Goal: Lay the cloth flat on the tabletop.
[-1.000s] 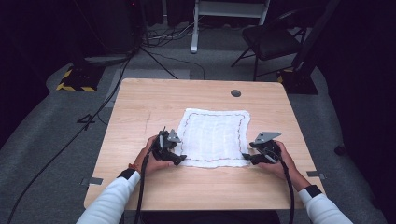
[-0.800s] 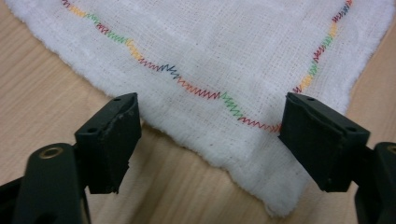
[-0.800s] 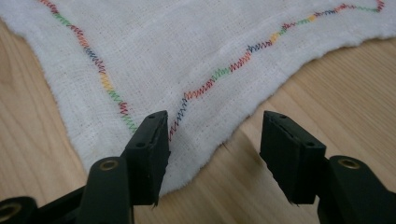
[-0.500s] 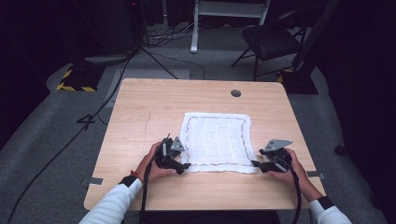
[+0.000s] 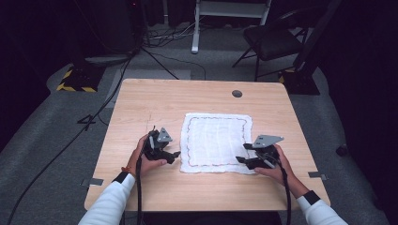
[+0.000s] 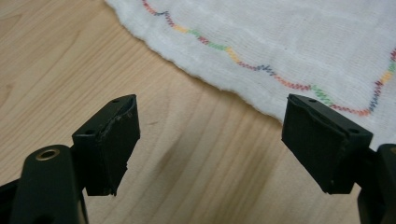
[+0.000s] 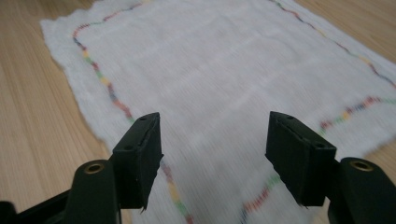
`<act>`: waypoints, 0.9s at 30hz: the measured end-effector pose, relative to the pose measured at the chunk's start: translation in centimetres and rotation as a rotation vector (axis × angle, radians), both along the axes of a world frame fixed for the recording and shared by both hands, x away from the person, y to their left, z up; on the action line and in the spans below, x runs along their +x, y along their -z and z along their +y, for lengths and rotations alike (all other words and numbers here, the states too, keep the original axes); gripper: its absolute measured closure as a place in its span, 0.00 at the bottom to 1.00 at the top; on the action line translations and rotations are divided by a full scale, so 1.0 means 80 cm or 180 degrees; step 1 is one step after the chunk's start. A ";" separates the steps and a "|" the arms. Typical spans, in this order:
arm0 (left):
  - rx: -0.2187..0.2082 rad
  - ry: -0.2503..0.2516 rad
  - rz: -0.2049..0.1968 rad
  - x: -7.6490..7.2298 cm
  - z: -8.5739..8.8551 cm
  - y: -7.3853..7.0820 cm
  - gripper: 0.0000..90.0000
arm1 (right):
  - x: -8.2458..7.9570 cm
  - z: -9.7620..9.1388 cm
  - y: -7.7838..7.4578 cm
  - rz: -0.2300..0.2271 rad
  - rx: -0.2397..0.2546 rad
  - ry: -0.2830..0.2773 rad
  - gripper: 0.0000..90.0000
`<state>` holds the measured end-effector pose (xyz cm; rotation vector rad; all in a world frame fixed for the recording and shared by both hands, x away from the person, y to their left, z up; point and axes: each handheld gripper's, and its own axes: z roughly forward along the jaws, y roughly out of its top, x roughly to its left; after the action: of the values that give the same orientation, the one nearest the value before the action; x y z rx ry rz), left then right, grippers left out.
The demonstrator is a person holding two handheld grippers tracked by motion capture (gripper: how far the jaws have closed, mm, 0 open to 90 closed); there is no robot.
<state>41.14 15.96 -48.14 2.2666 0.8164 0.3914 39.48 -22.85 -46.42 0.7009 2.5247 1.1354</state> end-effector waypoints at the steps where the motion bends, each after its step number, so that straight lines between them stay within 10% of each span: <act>1: -0.0007 -0.0018 -0.0048 0.001 0.001 -0.001 0.22 | 0.000 0.007 0.000 -0.0014 0.0009 -0.0047 0.43; 17: -0.0055 -0.0113 -0.0110 0.021 0.004 -0.002 0.23 | -0.012 0.156 0.020 -0.0025 -0.0032 -0.0760 0.51; 27: -0.0054 -0.0104 -0.0155 0.023 0.003 -0.002 0.23 | -0.022 0.188 0.036 0.0023 -0.0097 -0.0912 0.52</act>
<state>43.00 16.16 -47.96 2.2218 0.8297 0.4516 37.71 -7.83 -49.26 0.3421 2.7048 1.1798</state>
